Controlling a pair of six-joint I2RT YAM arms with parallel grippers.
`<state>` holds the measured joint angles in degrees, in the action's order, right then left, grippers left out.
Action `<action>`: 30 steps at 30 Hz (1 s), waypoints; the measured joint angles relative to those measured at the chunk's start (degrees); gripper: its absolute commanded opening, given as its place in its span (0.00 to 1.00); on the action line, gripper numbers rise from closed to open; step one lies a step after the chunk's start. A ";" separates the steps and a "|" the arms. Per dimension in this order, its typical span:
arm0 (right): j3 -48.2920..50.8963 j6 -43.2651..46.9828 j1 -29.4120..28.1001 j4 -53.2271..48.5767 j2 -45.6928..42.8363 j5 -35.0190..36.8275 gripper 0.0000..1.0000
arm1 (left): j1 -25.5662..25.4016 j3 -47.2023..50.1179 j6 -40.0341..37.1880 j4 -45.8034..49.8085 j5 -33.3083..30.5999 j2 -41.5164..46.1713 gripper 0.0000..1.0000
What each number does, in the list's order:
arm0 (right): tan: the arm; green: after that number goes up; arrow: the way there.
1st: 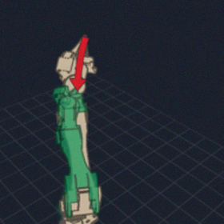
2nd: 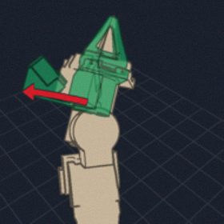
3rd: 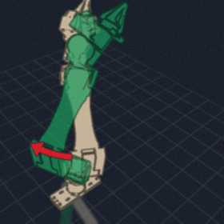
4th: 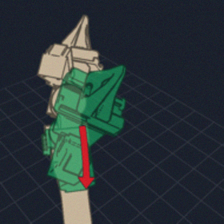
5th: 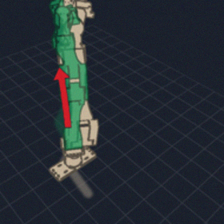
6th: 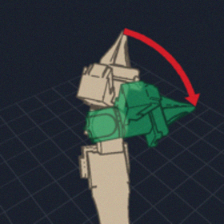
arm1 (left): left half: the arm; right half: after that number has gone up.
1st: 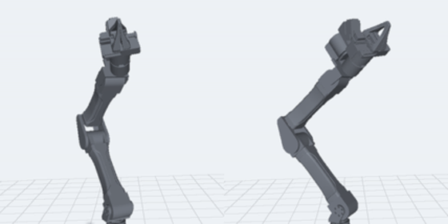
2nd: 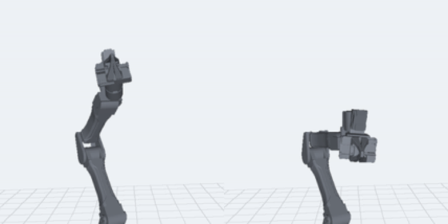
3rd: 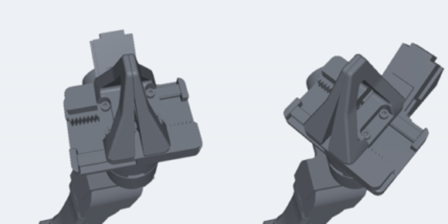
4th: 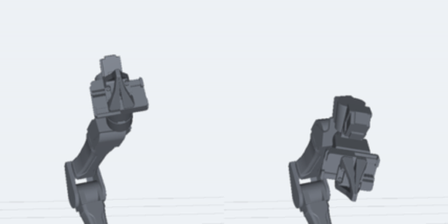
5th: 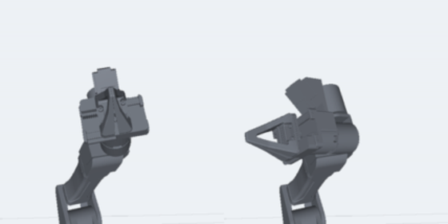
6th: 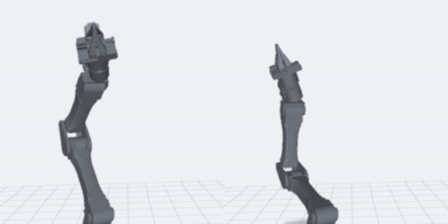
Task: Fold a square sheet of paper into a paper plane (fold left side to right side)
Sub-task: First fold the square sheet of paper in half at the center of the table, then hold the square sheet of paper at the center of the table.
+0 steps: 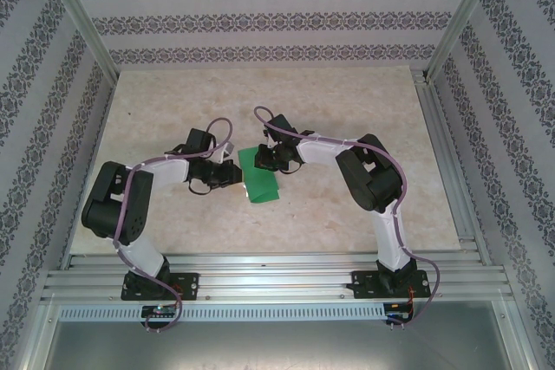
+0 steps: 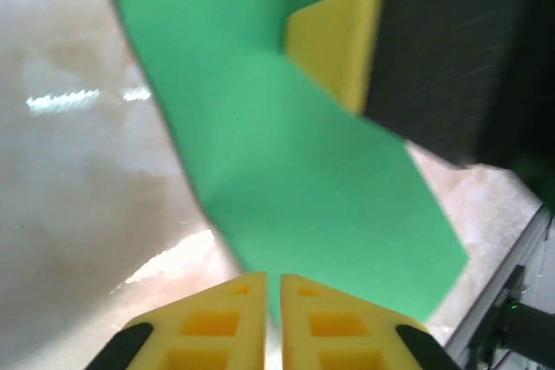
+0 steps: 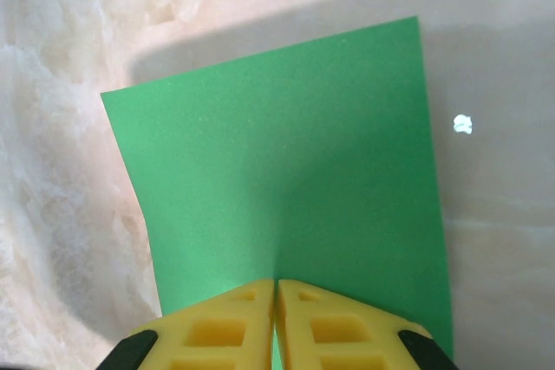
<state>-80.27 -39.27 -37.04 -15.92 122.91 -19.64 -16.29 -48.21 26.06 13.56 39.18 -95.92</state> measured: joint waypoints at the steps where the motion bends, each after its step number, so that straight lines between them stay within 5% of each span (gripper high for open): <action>1: 0.00 0.00 0.00 0.00 0.00 0.00 0.11 | 0.00 -0.57 0.39 0.02 0.00 0.92 0.10; 30: -0.74 0.04 -0.11 -1.07 0.17 0.09 0.11 | -1.84 -11.32 2.54 -1.16 -2.23 -12.33 0.05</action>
<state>-81.01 -39.22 -37.15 -16.99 123.09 -19.55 -18.13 -59.53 28.60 12.40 36.95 -108.25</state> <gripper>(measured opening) 0.114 0.058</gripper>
